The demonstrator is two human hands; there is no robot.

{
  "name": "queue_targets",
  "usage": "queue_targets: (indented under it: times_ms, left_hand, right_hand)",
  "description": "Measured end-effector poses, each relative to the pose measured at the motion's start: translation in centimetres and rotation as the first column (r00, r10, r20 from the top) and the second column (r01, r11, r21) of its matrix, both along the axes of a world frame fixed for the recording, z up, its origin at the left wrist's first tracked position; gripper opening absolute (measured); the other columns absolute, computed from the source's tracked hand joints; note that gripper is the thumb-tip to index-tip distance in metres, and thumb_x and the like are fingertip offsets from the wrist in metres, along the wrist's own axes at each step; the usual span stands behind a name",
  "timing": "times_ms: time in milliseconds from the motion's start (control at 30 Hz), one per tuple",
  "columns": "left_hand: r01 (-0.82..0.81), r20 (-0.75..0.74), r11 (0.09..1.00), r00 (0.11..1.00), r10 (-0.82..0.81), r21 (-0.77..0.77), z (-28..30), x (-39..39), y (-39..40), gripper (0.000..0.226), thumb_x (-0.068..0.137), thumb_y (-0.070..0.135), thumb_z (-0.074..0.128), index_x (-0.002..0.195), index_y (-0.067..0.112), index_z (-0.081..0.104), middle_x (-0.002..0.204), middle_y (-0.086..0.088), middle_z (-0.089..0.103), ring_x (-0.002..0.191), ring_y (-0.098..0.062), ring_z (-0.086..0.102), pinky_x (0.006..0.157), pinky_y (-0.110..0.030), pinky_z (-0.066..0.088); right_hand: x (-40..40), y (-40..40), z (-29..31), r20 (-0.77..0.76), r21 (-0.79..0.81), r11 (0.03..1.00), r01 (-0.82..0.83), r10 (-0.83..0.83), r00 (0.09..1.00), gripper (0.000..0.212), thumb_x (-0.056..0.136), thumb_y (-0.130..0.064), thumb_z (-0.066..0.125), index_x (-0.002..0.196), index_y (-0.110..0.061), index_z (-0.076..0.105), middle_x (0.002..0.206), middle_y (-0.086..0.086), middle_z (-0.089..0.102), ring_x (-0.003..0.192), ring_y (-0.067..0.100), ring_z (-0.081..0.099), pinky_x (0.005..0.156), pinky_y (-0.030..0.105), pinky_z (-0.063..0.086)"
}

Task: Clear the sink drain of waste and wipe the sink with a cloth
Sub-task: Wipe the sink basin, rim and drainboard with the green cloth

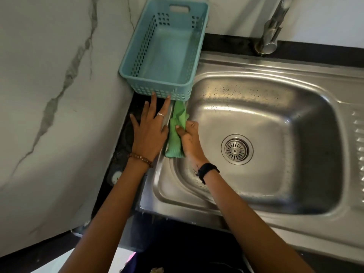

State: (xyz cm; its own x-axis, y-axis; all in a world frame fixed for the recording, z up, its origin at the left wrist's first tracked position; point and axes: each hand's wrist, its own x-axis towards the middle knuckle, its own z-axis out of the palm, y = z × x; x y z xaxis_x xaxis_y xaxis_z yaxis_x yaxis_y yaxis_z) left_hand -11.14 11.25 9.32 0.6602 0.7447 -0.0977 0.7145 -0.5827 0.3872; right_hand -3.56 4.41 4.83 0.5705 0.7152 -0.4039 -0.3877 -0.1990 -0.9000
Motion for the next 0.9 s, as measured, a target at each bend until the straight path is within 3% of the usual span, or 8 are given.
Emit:
queue_targets:
  times_ms: [133,200,267,400,500,667,767,900]
  left_hand:
    - [0.031,-0.025,0.999,0.999,-0.031,0.009,-0.4,-1.1,-2.2,0.076,0.087,0.005,0.044,0.147,0.032,0.006,0.159,-0.003,0.002,0.146,-0.024,-0.001,0.113,-0.058,-0.003]
    - [0.049,-0.050,0.999,0.998,-0.049,-0.013,-0.7,-2.1,-3.8,0.075,0.087,0.005,0.041,0.147,0.031,0.005,0.159,0.000,0.006,0.146,-0.020,-0.001,0.114,-0.054,-0.005]
    - [0.059,-0.073,0.998,0.996,-0.060,-0.008,-1.0,-3.3,-5.2,0.075,0.087,0.008,0.041,0.147,0.032,0.001,0.158,0.002,0.010,0.146,-0.018,0.000,0.113,-0.054,-0.010]
    - [0.084,-0.115,0.996,0.990,-0.082,0.014,-1.4,-4.9,-7.2,0.077,0.090,0.017,0.044,0.146,0.035,-0.006,0.158,0.003,0.012,0.146,-0.015,0.001,0.106,-0.051,-0.020]
    - [0.126,-0.100,0.987,0.986,-0.136,-0.096,-1.5,-5.6,-8.4,0.078,0.090,0.030,0.048,0.145,0.036,-0.009,0.158,0.002,0.009,0.146,-0.015,-0.003,0.102,-0.048,-0.024]
    - [0.228,-0.087,0.955,0.965,-0.248,-0.190,-1.5,-6.6,-10.1,0.067,0.095,0.034,0.042,0.146,0.035,-0.001,0.158,0.003,0.006,0.146,-0.013,-0.003,0.108,-0.052,-0.023]
    - [0.226,-0.070,0.960,0.968,-0.240,-0.167,-1.3,-7.2,-10.3,0.057,0.098,0.029,0.034,0.146,0.034,0.003,0.158,0.005,0.008,0.146,-0.011,0.000,0.108,-0.052,-0.023]
    - [0.216,-0.009,0.965,0.976,-0.220,-0.149,-1.2,-8.1,-10.4,0.051,0.099,0.025,0.032,0.146,0.032,0.012,0.157,0.004,0.015,0.146,-0.011,0.004,0.108,-0.049,-0.025]
  right_hand:
    - [-2.3,-3.0,-0.2,0.028,0.023,0.996,-0.080,0.080,0.996,0.022,0.097,-0.005,0.041,0.086,-0.024,0.045,0.106,0.003,0.033,0.091,0.008,0.048,0.082,0.017,0.047]
    - [-3.2,-4.5,-0.1,0.061,-0.002,0.988,-0.157,0.157,0.986,0.012,0.098,-0.009,0.040,0.099,-0.017,0.049,0.103,0.000,0.035,0.085,0.003,0.049,0.071,0.008,0.047]
    - [-3.9,-5.9,0.0,0.195,-0.098,0.960,-0.261,0.276,0.941,0.022,0.099,-0.015,0.038,0.119,-0.015,0.047,0.099,-0.004,0.035,0.083,0.002,0.049,0.067,0.006,0.045]
    - [-4.1,-8.5,0.4,0.423,-0.314,0.857,-0.409,0.512,0.748,0.031,0.099,-0.019,0.036,0.130,-0.018,0.042,0.099,-0.001,0.032,0.083,0.018,0.051,0.066,0.018,0.039]
    - [-2.9,-11.3,0.6,0.555,-0.462,0.761,-0.456,0.649,0.520,0.038,0.096,-0.013,0.040,0.134,-0.018,0.043,0.102,0.008,0.037,0.082,0.030,0.054,0.067,0.027,0.033]
    - [3.4,-19.6,2.5,0.496,-0.575,0.560,-0.596,0.818,0.290,0.048,0.098,-0.015,0.041,0.135,-0.044,0.037,0.107,-0.002,0.042,0.085,0.013,0.054,0.081,0.022,0.039]
    - [7.5,-24.5,4.0,0.410,-0.630,0.491,-0.602,0.868,0.279,0.057,0.097,-0.006,0.041,0.127,-0.055,0.037,0.104,-0.012,0.042,0.095,0.012,0.053,0.091,0.028,0.041]
    - [7.8,-26.5,5.0,0.429,-0.613,0.534,-0.582,0.844,0.323,0.066,0.089,0.008,0.045,0.122,-0.049,0.050,0.104,-0.013,0.043,0.099,0.009,0.051,0.091,0.029,0.042]
